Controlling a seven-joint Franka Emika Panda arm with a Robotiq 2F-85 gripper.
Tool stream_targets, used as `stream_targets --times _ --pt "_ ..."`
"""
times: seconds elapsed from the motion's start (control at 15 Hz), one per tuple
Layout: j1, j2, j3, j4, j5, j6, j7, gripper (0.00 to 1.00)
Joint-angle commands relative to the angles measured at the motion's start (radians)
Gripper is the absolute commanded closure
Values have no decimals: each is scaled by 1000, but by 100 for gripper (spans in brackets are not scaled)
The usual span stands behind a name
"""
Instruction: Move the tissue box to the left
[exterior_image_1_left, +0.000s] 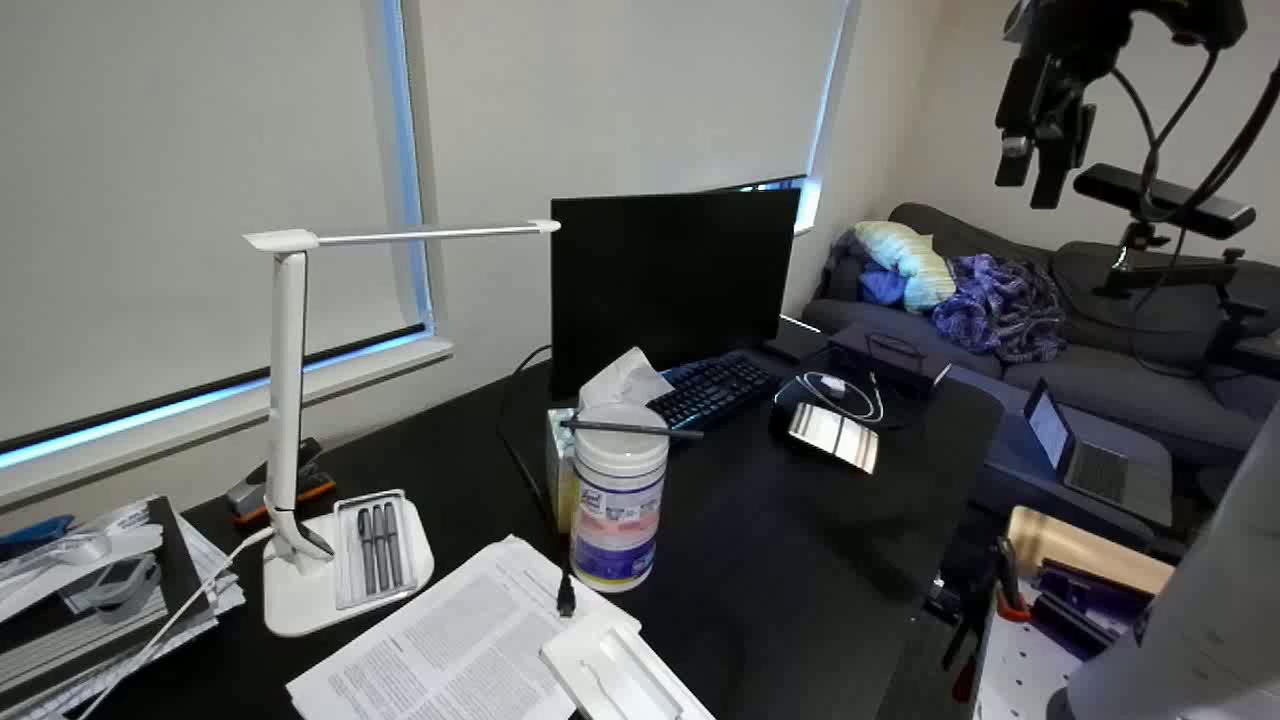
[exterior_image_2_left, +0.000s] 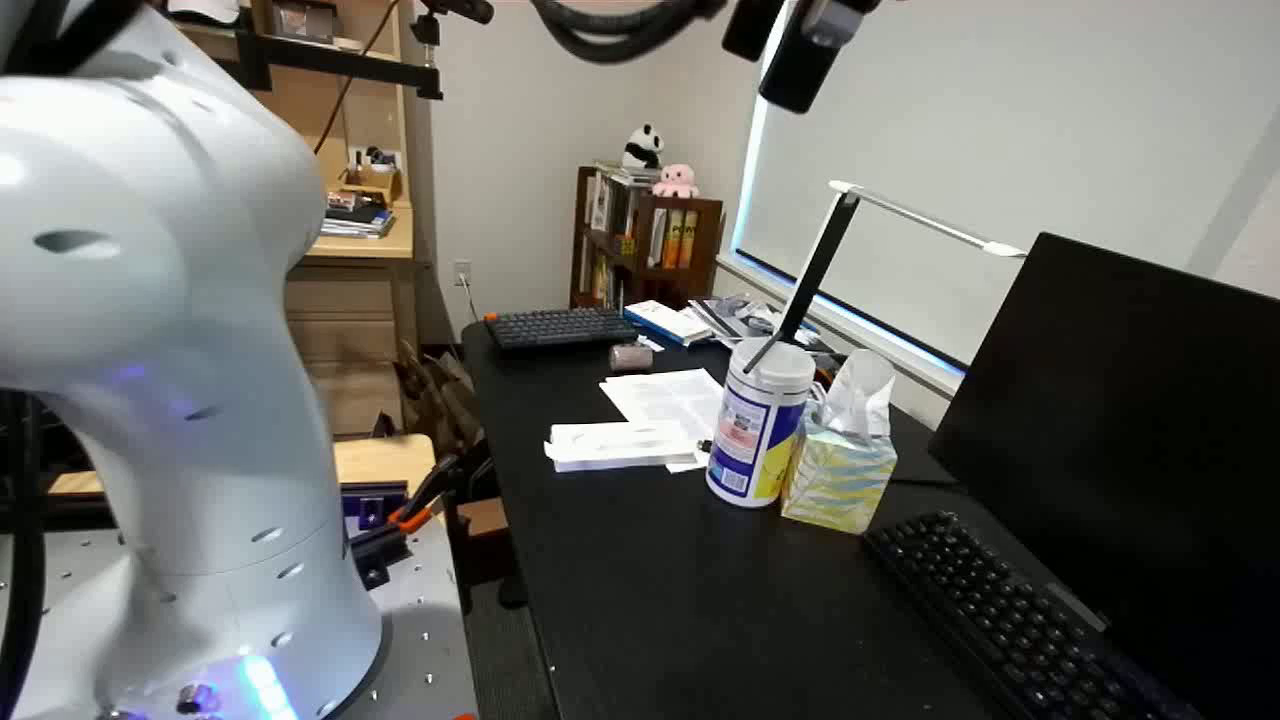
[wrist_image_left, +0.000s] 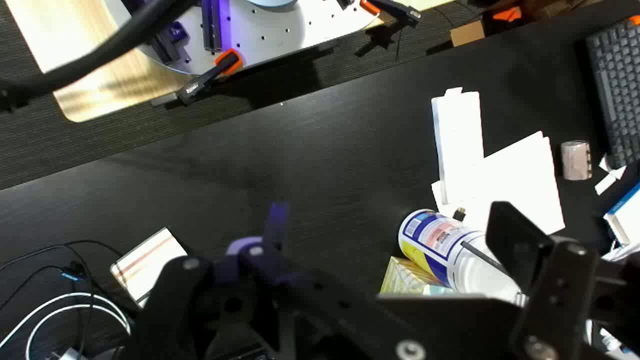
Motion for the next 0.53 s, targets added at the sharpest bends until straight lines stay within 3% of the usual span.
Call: stream_targets --times 0.0,0.27,0.47 --pt "-35 9 22 3 13 -3 -19 0" --pt "-35 9 22 3 13 -3 -19 0" --pt "-34 36 33 5 43 63 12 0"
